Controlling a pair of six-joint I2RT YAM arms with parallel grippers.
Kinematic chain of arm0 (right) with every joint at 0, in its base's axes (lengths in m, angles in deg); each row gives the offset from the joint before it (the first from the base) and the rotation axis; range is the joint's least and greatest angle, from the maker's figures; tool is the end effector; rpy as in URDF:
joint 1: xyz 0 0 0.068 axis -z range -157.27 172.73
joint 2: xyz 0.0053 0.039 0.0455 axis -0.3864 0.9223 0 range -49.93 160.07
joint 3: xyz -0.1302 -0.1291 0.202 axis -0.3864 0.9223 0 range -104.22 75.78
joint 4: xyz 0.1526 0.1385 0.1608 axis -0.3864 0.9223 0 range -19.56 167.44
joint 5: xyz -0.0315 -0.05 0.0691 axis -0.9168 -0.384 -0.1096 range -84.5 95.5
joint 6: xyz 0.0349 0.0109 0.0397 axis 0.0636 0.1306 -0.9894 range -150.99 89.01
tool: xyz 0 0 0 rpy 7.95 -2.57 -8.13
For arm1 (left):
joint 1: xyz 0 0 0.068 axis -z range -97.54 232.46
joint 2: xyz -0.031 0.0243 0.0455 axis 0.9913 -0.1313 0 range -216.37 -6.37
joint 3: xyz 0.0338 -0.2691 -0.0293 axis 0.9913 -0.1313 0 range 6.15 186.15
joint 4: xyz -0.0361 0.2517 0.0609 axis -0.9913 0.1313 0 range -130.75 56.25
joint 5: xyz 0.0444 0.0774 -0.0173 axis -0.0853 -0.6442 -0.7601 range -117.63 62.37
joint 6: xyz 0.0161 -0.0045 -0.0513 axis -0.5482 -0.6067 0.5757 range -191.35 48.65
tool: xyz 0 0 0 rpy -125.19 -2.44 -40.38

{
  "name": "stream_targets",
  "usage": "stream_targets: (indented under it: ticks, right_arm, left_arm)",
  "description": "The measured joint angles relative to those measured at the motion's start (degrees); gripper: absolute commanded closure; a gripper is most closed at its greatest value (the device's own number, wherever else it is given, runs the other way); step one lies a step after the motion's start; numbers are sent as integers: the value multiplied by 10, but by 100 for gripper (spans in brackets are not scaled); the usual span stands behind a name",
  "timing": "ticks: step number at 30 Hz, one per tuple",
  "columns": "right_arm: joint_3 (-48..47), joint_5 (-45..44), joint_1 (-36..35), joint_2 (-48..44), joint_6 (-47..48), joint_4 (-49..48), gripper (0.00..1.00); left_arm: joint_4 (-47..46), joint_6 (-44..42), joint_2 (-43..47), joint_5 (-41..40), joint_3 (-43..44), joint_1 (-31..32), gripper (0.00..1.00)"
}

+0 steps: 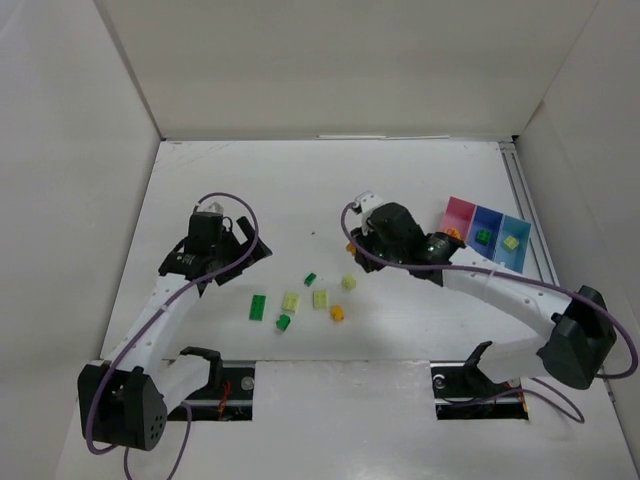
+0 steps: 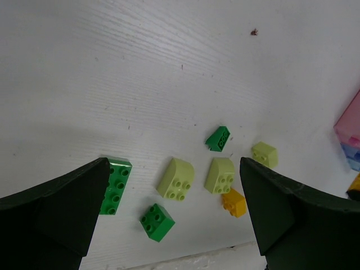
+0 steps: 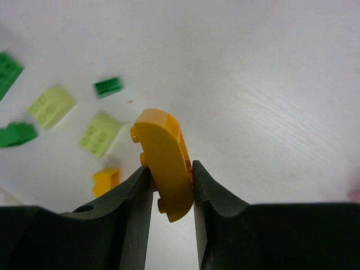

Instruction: Sort the legos into containers by color

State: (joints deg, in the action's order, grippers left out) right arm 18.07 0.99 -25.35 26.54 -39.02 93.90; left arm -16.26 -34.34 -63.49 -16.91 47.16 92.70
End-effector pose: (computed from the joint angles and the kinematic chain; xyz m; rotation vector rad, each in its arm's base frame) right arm 0.1962 0.2142 0.2746 -0.7627 2.2121 0.4061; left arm 0.2069 -0.0441 0.2538 -0.4447 2.3059 -0.6342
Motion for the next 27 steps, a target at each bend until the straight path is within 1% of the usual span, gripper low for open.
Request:
stream_targets:
  ticks: [2,6,9,11,15,18,19,22,23,24,25,26,27]
  right_arm:
    - [-10,-16,49,-2,-14,12,91]
    - [-12,-52,183,-16,-52,49,91]
    - [-12,-63,294,-27,-77,67,90]
    - [-12,-70,349,-32,-88,75,90]
    - [-18,-73,393,-17,-99,93,90]
    - [-31,-71,406,20,-102,99,86]
    - [-34,-70,409,31,-102,99,81]
    - [-40,-68,414,59,-102,101,81]
    - [-45,-69,414,68,-102,103,80]
    - [-50,-69,416,77,-102,105,77]
    - [-56,-71,417,84,-103,106,72]
    - [-59,-72,417,90,-104,106,62]
    - [-62,-73,418,94,-105,106,58]
  left_arm:
    - [-5,-7,-17,3,5,3,0]
    - [-16,-17,-46,4,23,20,0]
    - [-26,-23,-74,1,47,52,0]
    - [-39,-27,-100,0,69,80,0]
    - [-65,-40,-153,7,108,118,0]
    - [-80,-46,-182,13,121,126,0]
    - [-82,-48,-188,13,123,127,0]
    - [-85,-51,-192,13,125,132,0]
    - [-86,-52,-192,13,126,134,0]
    - [-87,-53,-192,14,127,135,0]
    - [-89,-53,-192,13,129,137,0]
    - [-89,-53,-192,13,130,138,0]
    - [-90,-53,-192,13,131,138,0]
